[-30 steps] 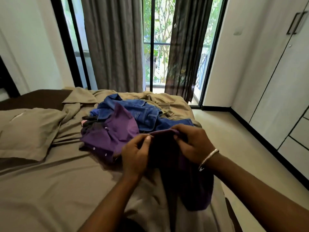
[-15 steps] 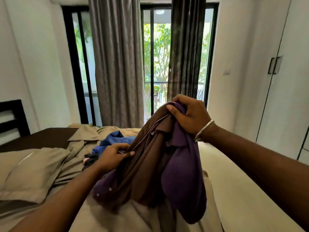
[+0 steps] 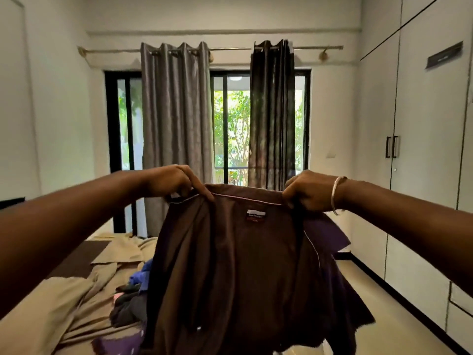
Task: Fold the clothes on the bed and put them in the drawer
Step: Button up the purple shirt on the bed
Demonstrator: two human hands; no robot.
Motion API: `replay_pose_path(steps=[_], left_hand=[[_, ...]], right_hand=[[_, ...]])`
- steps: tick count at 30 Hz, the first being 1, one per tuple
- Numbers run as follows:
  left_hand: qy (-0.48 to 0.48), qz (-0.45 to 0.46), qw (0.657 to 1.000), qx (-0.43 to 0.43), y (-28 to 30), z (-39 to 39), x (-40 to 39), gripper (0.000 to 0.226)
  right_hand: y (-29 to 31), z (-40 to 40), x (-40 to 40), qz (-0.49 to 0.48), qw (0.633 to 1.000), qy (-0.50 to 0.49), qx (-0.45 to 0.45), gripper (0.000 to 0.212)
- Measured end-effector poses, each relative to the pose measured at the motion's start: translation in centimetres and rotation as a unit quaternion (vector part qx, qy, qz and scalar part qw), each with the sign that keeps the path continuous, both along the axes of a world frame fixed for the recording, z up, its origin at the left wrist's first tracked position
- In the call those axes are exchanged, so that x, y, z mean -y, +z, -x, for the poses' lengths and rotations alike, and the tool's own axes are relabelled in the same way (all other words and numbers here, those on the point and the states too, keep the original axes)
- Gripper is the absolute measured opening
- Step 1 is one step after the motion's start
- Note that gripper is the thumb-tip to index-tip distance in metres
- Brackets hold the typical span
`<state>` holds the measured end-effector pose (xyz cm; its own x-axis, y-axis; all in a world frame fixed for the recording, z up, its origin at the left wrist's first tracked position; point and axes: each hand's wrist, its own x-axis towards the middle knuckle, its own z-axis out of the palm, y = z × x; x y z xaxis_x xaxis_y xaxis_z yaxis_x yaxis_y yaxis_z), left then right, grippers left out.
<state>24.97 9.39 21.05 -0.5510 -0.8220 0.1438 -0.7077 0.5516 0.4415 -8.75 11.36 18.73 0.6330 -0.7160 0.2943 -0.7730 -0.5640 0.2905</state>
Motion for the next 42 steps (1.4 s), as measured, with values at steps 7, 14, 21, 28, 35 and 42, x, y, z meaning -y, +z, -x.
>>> replay_pose_path(steps=[7,14,21,28,35,42], left_hand=[[0.005,0.186,0.980,0.074,3.8,-0.6,-2.4,0.072],[0.023,0.228,0.971,-0.066,6.3,0.7,-4.6,0.027],[0.000,0.374,0.869,-0.325,8.9,6.4,-7.3,0.022],[-0.116,0.138,0.903,-0.391,8.4,10.2,-9.3,0.023],[-0.055,0.198,0.914,-0.351,3.2,12.9,-7.1,0.048],[0.060,0.168,0.923,-0.341,-6.7,13.8,0.8,0.038]], right_hand=[[3.7,-0.1,-2.1,-0.034,0.997,-0.015,0.075,0.046],[7.3,1.5,-4.3,0.134,0.985,0.054,0.094,0.019],[9.9,-1.8,-5.8,0.134,0.830,0.204,0.502,0.009],[9.9,-4.9,-7.0,0.172,0.790,0.191,0.556,0.007],[3.2,-5.2,-5.0,0.148,0.730,0.116,0.657,0.012],[-7.8,-4.7,0.3,0.032,0.778,0.007,0.628,0.018]])
